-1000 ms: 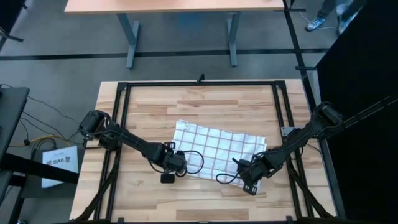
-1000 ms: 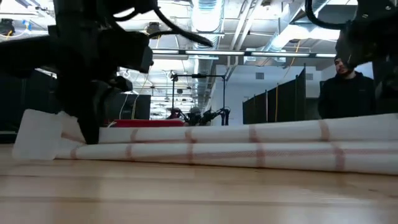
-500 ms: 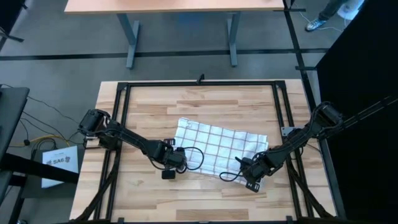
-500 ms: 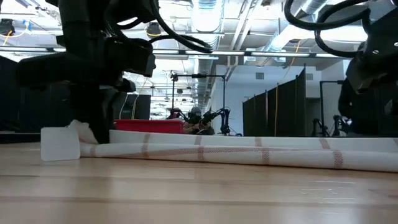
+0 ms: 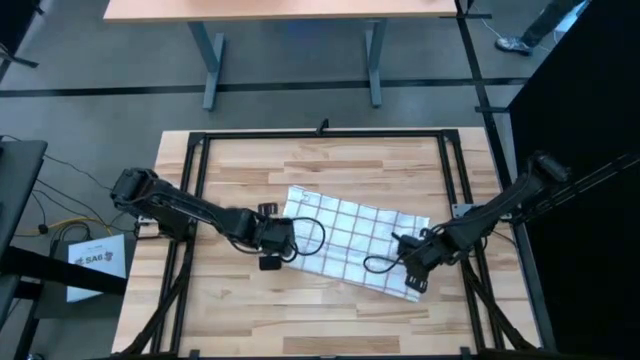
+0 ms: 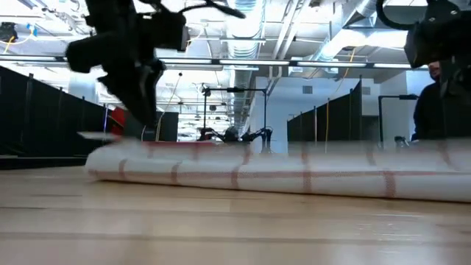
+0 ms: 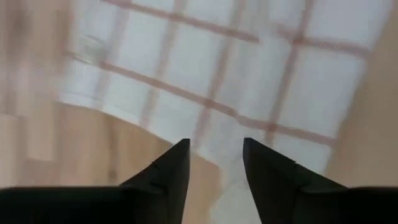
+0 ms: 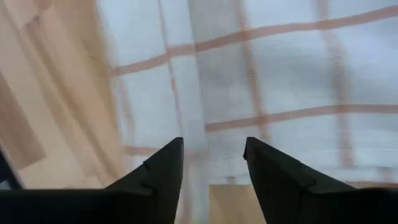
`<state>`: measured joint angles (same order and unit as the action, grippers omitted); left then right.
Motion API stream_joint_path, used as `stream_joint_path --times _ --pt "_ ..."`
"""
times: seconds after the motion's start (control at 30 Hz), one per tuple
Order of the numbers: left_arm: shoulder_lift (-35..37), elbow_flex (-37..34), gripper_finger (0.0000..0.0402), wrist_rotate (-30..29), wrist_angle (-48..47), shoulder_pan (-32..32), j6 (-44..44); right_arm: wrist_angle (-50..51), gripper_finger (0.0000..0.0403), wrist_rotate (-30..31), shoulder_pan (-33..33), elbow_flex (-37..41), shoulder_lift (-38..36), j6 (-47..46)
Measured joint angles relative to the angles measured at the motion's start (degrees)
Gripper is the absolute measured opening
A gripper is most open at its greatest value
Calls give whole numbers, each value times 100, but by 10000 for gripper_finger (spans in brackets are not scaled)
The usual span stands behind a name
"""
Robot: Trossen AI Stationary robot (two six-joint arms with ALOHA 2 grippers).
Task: Roll towel
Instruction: Fold the white patterned towel
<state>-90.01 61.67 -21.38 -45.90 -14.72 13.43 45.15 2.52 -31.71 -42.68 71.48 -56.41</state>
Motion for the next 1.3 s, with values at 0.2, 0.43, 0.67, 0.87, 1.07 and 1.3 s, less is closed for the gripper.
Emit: stream_joint_path --times 0.2,0.43,0.67,0.87,1.07,1.3 --pt "21 26 137 106 -11 125 12 -145 166 76 145 0 0 493" --pt "271 235 135 131 67 -560 307 -1727 162 350 -281 -11 16 879" --pt "5 222 134 131 236 -1288 206 -2005 162 546 -624 -26 522 1262" --pt "-410 219 134 -240 -239 -1648 78 -1779 162 488 -845 -577 1449 1428" --pt "-343 107 134 -766 -1012 -1366 1164 -1530 162 495 -827 -800 1794 1307" --pt "-287 -208 134 335 -215 -669 2002 -1537 162 589 -786 -800 1792 1142"
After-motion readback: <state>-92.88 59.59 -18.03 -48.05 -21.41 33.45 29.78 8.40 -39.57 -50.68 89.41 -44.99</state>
